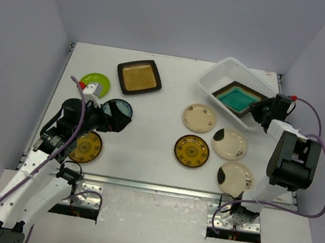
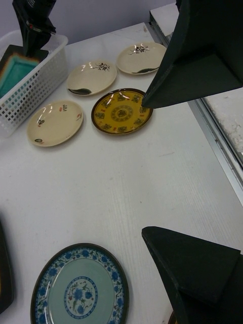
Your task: Place the plates into the plastic bin on the countertop
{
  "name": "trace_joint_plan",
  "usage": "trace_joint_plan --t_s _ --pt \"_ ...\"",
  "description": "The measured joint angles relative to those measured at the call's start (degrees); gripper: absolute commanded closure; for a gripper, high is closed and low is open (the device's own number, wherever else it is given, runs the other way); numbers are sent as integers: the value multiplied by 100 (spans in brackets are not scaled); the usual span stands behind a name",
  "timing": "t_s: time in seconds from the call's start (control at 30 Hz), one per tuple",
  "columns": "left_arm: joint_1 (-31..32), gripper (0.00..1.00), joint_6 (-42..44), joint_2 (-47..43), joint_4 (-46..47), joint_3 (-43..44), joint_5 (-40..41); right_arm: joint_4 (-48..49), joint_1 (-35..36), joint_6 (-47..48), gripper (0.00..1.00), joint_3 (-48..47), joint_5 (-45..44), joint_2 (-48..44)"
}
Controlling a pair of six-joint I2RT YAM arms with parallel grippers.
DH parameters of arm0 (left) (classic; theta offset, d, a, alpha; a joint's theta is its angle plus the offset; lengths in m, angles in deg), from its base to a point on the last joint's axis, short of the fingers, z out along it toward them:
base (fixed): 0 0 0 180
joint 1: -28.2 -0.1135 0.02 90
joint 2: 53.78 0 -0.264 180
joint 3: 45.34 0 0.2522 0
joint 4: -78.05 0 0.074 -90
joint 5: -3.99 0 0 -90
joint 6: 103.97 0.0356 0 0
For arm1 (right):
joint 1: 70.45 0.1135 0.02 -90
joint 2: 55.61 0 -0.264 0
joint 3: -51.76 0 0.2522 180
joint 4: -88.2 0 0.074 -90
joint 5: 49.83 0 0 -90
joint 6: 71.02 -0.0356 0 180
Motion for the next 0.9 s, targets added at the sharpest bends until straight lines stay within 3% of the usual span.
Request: trace_joint_plan --t_s 0.1,0.2,0.4,0.73,0.9 --pt "0 0 0 1 0 0 -5 -76 -4 19 17 -109 94 55" --pt "0 0 0 2 2 0 -4 -300 16 45 3 -343 186 83" --pt "0 0 -42 156 -3 0 238 -1039 70 146 1 -503 112 -200" --pt "0 0 -592 1371 -69 50 771 -1925 192 469 1 -791 221 -1284" --pt "-50 0 -835 2270 -111 800 1305 -2301 1045 1002 1 -848 477 -1913"
